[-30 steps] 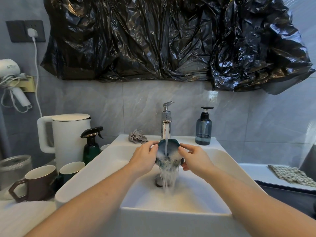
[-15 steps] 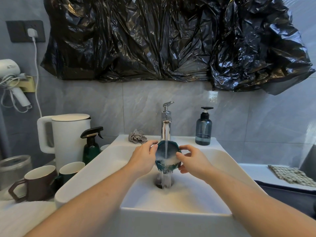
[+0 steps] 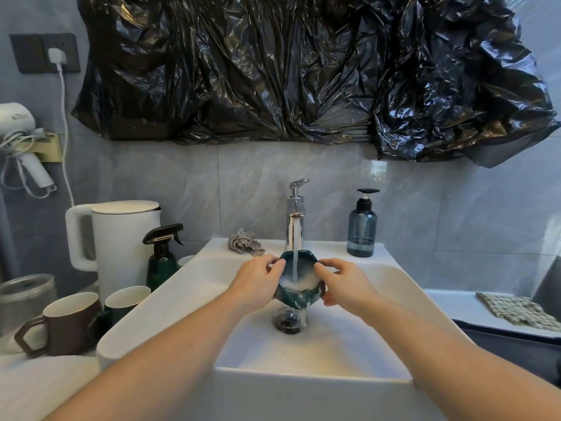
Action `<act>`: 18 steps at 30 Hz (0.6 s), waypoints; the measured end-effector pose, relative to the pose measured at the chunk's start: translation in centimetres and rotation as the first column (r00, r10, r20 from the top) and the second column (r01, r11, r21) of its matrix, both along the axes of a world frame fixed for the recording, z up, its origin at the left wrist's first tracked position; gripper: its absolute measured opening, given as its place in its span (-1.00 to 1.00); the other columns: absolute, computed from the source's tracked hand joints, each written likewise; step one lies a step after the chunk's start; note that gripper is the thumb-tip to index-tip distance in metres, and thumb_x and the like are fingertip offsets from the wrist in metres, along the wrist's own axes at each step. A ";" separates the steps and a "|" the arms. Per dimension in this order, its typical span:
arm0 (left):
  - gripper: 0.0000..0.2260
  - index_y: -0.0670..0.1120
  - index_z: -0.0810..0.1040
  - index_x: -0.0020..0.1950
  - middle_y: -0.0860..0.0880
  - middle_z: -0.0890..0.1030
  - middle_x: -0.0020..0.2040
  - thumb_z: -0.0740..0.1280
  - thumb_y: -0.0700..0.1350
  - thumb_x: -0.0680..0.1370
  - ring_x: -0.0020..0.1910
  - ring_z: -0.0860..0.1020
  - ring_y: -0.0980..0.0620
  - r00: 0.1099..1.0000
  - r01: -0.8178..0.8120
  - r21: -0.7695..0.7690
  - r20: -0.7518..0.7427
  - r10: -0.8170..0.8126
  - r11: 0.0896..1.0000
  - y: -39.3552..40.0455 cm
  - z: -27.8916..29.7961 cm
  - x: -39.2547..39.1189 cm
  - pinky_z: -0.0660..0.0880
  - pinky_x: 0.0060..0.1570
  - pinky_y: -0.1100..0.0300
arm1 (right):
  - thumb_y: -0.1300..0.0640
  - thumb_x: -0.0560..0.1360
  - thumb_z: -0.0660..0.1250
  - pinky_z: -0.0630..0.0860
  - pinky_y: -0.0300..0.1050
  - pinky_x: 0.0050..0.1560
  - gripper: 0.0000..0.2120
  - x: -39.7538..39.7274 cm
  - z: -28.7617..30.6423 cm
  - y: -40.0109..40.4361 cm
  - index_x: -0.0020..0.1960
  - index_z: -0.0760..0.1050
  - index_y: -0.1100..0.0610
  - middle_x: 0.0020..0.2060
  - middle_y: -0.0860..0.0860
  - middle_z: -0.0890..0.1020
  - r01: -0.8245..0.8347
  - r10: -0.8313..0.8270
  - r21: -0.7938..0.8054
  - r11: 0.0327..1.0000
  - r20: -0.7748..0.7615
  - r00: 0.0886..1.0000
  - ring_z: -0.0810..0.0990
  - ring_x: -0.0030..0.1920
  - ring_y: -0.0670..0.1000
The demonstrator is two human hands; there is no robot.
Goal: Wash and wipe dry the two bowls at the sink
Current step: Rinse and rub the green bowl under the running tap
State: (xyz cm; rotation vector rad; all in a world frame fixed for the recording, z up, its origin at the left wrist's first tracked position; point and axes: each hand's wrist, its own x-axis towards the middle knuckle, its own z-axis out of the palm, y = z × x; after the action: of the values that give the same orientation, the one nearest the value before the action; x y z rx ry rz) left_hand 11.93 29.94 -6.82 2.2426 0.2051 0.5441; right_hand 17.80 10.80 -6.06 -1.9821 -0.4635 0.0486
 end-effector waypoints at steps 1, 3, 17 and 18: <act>-0.78 0.03 0.64 0.09 -0.02 0.70 -0.09 0.22 0.05 0.73 -0.18 0.72 -0.09 1.000 0.007 -0.022 -0.002 -0.007 1.000 -0.1 0.1 -0.1 0.72 -0.10 -0.05 | -0.11 0.66 0.25 0.61 -0.27 -0.31 -0.61 0.0 0.0 0.0 0.41 0.50 0.04 -0.01 0.05 0.67 0.001 -0.001 0.012 1.000 0.001 1.000 0.69 -0.24 0.02; -0.79 -0.03 0.65 0.07 -0.11 0.71 -0.07 0.25 0.01 0.72 -0.24 0.74 -0.09 1.000 0.007 -0.057 -0.008 -0.007 0.998 -0.3 0.2 -0.2 0.73 -0.21 -0.04 | -0.13 0.65 0.27 0.62 -0.24 -0.29 -0.63 -0.1 0.1 0.0 0.36 0.54 0.04 -0.06 0.03 0.67 -0.005 0.004 0.026 1.000 0.004 1.000 0.67 -0.26 0.02; -0.72 -0.14 0.62 -0.04 -0.15 0.73 -0.16 0.22 -0.01 0.69 -0.39 0.73 -0.12 0.975 -0.197 -0.131 -0.126 0.181 0.972 -0.6 1.0 -0.3 0.69 -0.24 0.01 | -0.06 0.71 0.16 0.65 -0.17 -0.09 -0.60 -0.8 0.4 0.6 0.51 0.38 0.00 0.21 0.03 0.63 -0.140 0.140 0.018 0.990 -0.030 0.990 0.63 0.12 0.09; -0.72 -0.14 0.62 -0.03 -0.14 0.72 -0.17 0.22 -0.01 0.69 -0.39 0.73 -0.13 0.974 -0.203 -0.138 -0.130 0.185 0.969 -0.6 1.0 -0.2 0.71 -0.20 -0.02 | -0.07 0.71 0.16 0.65 -0.18 -0.10 -0.58 -0.8 0.5 0.6 0.54 0.36 -0.02 0.25 0.04 0.60 -0.148 0.148 0.005 0.989 -0.020 0.989 0.63 0.13 0.09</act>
State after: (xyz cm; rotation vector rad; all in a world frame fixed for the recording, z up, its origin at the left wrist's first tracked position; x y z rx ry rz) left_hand 11.70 29.36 -5.81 2.1200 0.5141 0.4838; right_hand 17.00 11.39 -5.57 -1.9395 -0.5966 0.1607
